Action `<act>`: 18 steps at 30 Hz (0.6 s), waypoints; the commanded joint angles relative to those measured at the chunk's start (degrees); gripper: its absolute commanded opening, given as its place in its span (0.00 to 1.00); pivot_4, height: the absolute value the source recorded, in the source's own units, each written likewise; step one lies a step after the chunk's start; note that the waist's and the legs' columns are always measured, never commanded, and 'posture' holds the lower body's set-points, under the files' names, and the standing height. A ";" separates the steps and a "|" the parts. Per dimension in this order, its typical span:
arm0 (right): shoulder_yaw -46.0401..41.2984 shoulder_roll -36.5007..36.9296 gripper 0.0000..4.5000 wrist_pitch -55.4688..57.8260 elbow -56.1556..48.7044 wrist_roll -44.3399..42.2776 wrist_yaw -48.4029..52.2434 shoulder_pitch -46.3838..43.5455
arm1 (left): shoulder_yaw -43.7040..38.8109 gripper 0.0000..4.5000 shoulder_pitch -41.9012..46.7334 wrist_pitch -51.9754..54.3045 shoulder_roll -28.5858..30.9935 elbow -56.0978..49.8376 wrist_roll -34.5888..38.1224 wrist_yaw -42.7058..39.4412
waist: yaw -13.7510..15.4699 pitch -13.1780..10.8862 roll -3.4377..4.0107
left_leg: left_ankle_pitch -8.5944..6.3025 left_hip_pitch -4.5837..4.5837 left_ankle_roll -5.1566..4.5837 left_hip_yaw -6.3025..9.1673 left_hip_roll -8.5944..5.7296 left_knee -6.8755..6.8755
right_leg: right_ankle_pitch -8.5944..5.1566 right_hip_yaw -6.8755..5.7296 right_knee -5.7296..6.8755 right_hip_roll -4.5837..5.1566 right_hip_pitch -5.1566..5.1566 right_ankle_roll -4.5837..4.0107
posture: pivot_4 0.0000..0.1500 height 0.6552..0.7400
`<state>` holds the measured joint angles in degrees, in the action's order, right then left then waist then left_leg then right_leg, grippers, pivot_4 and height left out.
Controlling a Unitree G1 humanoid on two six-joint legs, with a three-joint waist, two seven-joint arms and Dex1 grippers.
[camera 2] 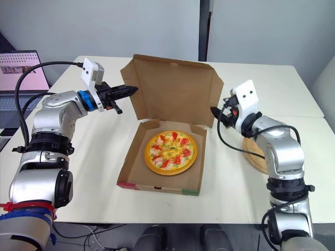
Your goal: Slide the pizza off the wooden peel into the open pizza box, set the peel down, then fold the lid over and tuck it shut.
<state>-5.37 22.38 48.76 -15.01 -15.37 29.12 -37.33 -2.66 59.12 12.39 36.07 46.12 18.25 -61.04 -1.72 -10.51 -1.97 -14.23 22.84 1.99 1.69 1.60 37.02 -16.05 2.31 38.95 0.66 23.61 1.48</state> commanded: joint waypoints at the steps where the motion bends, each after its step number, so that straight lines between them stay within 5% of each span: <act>1: -1.52 -1.13 0.67 1.37 -0.53 -2.40 -1.85 -2.65 | -1.43 0.00 1.57 -0.57 -0.13 -0.59 -0.29 -0.70 | 0.02 0.00 0.00 | 0.00 0.00 0.00 0.01 0.00 0.00 | 0.00 -0.01 0.00 0.00 0.00 0.00 | 1.00 1.00; 4: -1.27 -2.10 0.67 1.08 1.92 -2.61 -3.26 -4.37 | -1.50 0.00 1.57 -0.48 -0.39 -0.57 -0.55 -0.84 | 0.02 0.00 0.00 | 0.00 0.01 0.00 -0.01 -0.01 0.02 | 0.00 0.00 0.00 0.00 0.00 0.00 | 1.00 1.00; 6: -1.37 -2.43 0.58 0.92 3.02 -2.60 -3.98 -4.98 | -1.54 0.00 1.36 -0.27 -0.52 -0.93 -0.57 -0.89 | 0.03 0.00 0.00 | 0.00 0.01 0.00 -0.01 -0.02 0.03 | 0.01 0.01 0.01 0.00 0.00 0.01 | 1.00 1.00; 14: -0.25 -2.54 0.00 0.42 2.70 -1.99 -5.63 -4.63 | -2.11 0.00 0.57 0.81 -0.76 -3.62 -0.71 0.29 | -0.01 0.00 0.00 | 0.00 0.01 -0.01 0.00 -0.01 0.01 | 0.01 0.00 0.02 0.00 0.00 0.01 | 1.00 1.00; 18: -0.68 -2.48 0.00 -1.15 4.94 -0.61 -7.93 -6.31 | -1.69 0.00 0.81 0.66 -2.26 -5.15 -1.26 1.84 | 0.02 0.00 0.00 | 0.00 0.01 -0.01 0.00 -0.01 0.03 | 0.01 0.00 0.03 0.00 0.00 0.01 | 1.00 1.00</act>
<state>-5.44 19.70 49.69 -9.74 -16.64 22.23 -41.63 -3.84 58.95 13.51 34.43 43.45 17.01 -59.78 -1.70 -10.50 -1.97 -14.22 22.85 1.99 1.69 1.59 37.06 -16.03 2.31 38.98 0.67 23.61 1.49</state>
